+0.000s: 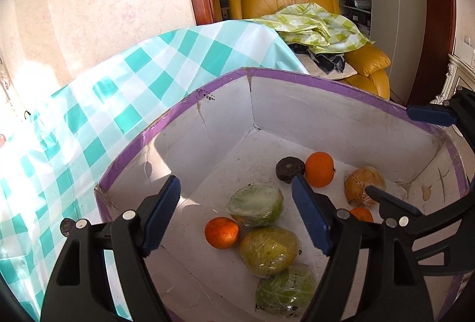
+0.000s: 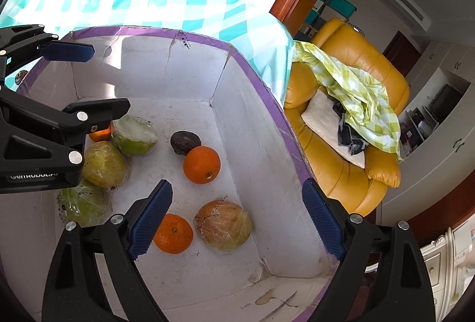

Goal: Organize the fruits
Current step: 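Withdraw both open tools from the box toward the loose dark fruits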

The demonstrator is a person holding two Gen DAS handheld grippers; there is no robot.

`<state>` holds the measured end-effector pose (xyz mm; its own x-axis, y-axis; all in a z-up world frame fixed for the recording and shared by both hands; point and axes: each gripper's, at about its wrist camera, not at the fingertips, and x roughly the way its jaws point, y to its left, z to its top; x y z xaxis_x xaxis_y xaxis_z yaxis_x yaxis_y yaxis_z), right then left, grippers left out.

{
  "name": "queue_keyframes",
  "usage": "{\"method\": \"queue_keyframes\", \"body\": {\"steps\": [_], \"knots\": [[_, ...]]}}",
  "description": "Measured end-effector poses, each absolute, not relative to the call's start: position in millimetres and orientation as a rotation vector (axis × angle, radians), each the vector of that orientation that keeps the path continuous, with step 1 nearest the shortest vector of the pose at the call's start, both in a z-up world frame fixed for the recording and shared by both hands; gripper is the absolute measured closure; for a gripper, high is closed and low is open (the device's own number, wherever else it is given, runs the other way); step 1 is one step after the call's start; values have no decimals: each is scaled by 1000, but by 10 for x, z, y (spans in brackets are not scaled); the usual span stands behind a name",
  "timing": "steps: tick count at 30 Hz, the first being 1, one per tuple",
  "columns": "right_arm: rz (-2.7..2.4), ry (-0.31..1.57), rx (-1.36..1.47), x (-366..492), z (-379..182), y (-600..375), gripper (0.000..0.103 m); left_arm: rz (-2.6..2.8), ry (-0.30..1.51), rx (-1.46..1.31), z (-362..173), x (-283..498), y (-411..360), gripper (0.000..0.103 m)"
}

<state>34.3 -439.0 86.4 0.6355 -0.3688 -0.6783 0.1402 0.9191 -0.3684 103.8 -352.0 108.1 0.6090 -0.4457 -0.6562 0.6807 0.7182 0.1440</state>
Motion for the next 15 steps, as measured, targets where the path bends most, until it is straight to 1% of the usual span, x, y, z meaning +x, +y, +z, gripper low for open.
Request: {"method": "queue_keyframes", "body": {"steps": [3,5,15], "knots": [[-301,811,-278,303,950,-4344,18,-680,582,369,1219,998,-3393,25],[-309,792,-268,288,1020,-4323,18,-676,554,354,1318,971,-3307,22],[-298,728,-293,290,1246,-4014,18,-618,486,264,1635,976,-2771,22]]}}
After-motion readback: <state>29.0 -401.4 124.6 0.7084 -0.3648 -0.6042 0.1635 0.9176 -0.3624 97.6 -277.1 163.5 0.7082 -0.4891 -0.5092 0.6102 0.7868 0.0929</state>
